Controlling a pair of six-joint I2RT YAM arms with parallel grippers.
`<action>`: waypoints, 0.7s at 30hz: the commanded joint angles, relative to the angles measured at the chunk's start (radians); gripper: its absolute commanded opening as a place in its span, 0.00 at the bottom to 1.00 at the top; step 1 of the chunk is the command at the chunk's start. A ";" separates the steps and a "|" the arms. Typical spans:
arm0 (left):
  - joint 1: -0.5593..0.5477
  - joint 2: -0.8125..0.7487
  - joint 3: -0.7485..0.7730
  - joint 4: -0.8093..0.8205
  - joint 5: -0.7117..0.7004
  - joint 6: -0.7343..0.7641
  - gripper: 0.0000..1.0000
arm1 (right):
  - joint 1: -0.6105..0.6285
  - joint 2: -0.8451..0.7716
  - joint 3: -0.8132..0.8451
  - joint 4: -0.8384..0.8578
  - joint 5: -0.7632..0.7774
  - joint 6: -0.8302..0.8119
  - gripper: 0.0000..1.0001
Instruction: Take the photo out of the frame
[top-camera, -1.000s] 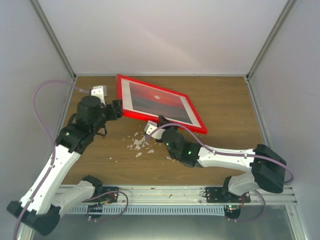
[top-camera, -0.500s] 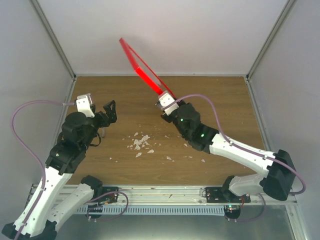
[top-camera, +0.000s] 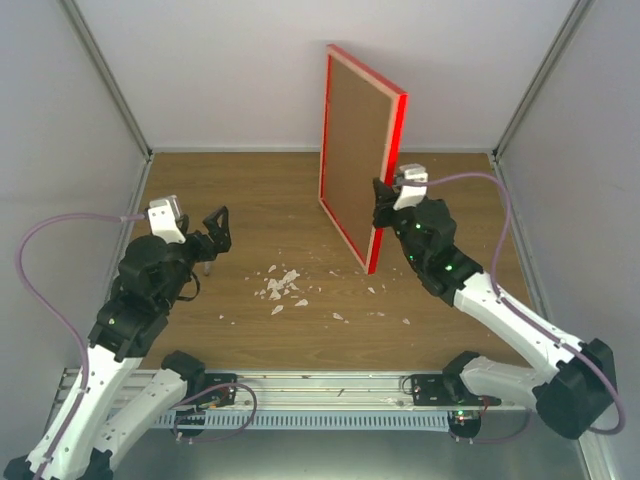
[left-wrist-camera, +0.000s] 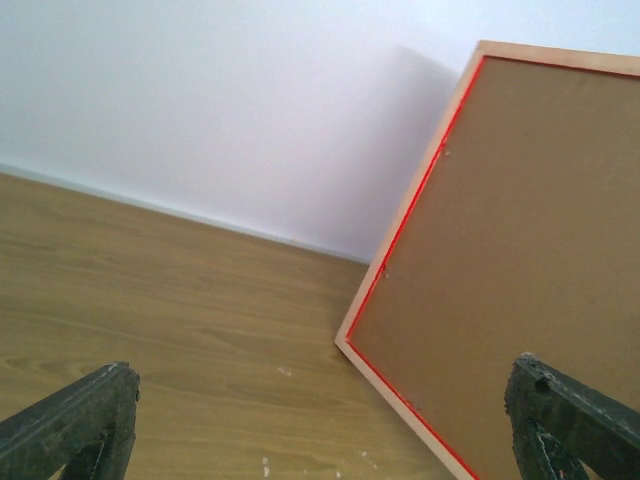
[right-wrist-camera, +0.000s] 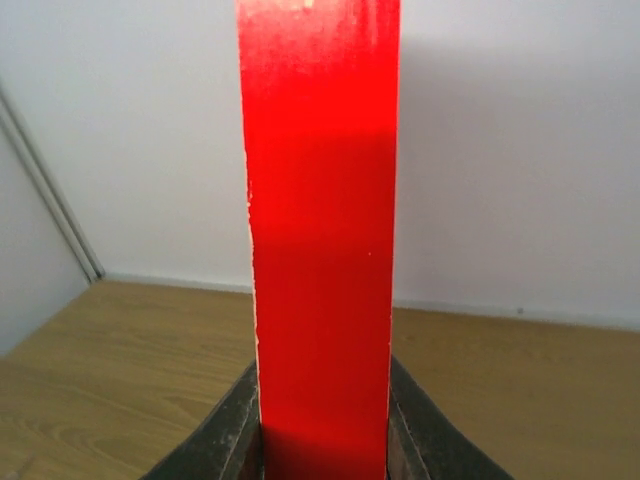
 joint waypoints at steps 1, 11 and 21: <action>0.006 0.011 -0.030 0.057 0.040 -0.036 0.99 | -0.098 -0.110 -0.084 0.229 -0.088 0.366 0.01; 0.006 0.044 -0.085 0.082 0.099 -0.068 0.99 | -0.305 -0.192 -0.358 0.285 -0.250 0.800 0.01; 0.006 0.143 -0.207 0.152 0.229 -0.137 0.99 | -0.322 -0.206 -0.589 0.337 -0.229 1.102 0.01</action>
